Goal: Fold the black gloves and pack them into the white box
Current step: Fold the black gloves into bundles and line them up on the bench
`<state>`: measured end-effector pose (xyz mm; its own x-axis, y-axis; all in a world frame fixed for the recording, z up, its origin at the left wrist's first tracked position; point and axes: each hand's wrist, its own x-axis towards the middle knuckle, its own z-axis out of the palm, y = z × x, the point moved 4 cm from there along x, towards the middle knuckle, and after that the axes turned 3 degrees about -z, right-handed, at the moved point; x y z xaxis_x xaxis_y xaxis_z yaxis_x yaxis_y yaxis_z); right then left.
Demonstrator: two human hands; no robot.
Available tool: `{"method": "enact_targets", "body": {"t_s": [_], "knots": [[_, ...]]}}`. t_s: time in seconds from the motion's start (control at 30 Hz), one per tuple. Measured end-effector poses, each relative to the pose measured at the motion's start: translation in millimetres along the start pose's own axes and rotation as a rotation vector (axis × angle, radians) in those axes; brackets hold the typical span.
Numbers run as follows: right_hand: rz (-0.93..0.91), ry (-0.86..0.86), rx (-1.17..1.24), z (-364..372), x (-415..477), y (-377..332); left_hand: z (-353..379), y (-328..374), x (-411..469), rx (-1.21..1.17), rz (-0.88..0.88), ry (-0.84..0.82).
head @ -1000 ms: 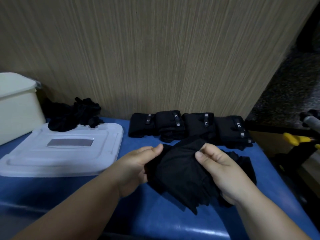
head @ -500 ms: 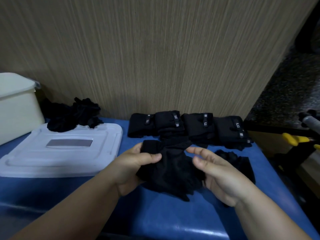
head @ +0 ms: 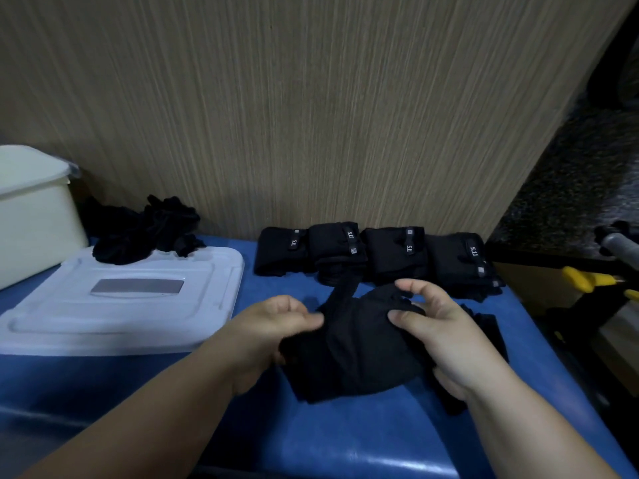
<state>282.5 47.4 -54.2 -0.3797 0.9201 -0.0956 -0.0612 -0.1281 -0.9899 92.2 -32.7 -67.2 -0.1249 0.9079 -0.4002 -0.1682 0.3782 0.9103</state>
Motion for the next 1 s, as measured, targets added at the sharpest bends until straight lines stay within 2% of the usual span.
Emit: {"method": "enact_targets", "body": {"t_s": [0.13,0.27,0.33,0.43,0.53,0.6,0.7,0.83,0.93,1.0], "knots": [[-0.052,0.094,-0.076,-8,9,1,5,-9,0,0.149,-0.066,-0.059],[-0.054,0.015,0.066,-5,10,0,5,-13,0,0.322,-0.019,-0.026],[-0.157,0.008,-0.186,-7,8,-2,2,-16,1,0.439,0.003,0.036],[-0.431,0.027,-0.699,-2,2,-5,2,-16,2,0.515,0.022,0.116],[-0.562,-0.063,-0.903,12,-3,4,4,-11,-3,0.679,-0.018,0.063],[-0.560,-0.136,-1.007,20,-8,11,-1,-8,-3,0.793,-0.037,0.020],[-0.521,-0.231,-1.128,28,-13,18,-12,1,2,0.931,0.062,0.092],[-0.487,-0.298,-1.287,34,-17,18,-18,6,9,0.731,0.228,0.187],[-0.428,-0.364,-1.391,34,-19,22,-10,1,11,0.691,0.277,0.104],[-0.418,-0.403,-1.442,34,-21,25,-3,-4,12,0.747,0.315,0.064]]}}
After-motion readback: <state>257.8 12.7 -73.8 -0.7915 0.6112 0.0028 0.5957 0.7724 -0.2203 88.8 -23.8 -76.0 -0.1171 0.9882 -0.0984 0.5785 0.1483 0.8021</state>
